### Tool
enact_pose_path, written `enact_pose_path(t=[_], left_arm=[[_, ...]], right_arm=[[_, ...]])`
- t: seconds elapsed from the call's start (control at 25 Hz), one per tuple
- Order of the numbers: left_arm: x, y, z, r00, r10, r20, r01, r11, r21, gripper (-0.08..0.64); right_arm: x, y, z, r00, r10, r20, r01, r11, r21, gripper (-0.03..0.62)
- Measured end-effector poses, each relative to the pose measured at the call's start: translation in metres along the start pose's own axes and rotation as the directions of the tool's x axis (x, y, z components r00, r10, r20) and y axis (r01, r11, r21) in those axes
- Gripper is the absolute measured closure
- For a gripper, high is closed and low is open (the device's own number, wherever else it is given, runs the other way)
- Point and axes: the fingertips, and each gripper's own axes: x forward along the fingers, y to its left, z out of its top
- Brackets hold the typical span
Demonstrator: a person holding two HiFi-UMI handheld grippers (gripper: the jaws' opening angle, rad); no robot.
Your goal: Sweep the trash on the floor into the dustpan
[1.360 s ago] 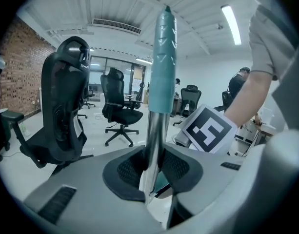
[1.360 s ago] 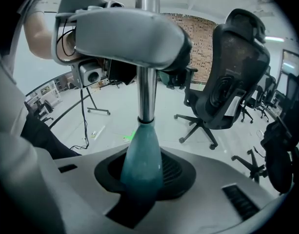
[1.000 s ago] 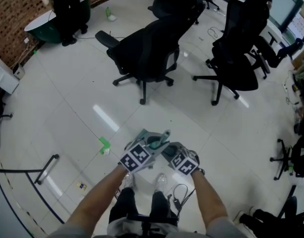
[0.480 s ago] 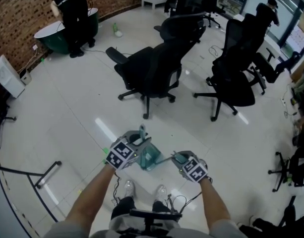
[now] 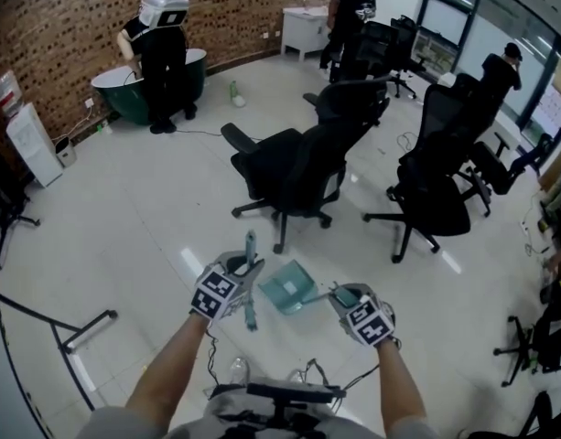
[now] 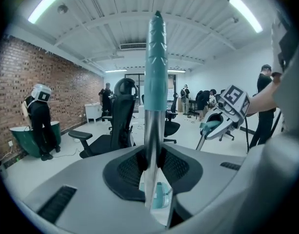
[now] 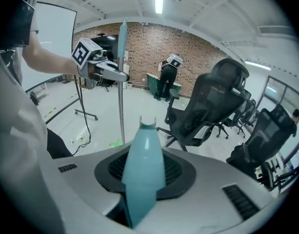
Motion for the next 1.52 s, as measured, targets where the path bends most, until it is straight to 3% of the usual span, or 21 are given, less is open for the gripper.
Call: enact_pose_path(t=[0.16, 0.56, 1.28, 1.52], left_arm=[[-0.009, 0.004, -0.007, 0.999, 0.035, -0.007, -0.035, 0.999, -0.014, 0.477], [-0.027, 0.006, -0.014, 0.998, 0.058, 0.003, -0.058, 0.998, -0.035, 0.479], [-0.041, -0.005, -0.011, 0.997, 0.069, 0.019, -0.068, 0.997, -0.045, 0.478], [-0.055, 0.001, -0.023, 0.990, 0.139, -0.006, -0.139, 0.988, -0.069, 0.479]], right_arm=[[-0.012, -0.006, 0.028, 0.999, -0.039, 0.034, 0.039, 0.999, -0.004, 0.492], [-0.012, 0.005, 0.061, 0.996, -0.031, 0.085, 0.031, 0.999, -0.004, 0.491], [-0.017, 0.027, 0.078, 0.994, -0.008, 0.105, 0.012, 0.999, -0.033, 0.491], [-0.011, 0.031, 0.080, 0.993, 0.040, 0.114, -0.031, 0.996, -0.080, 0.491]])
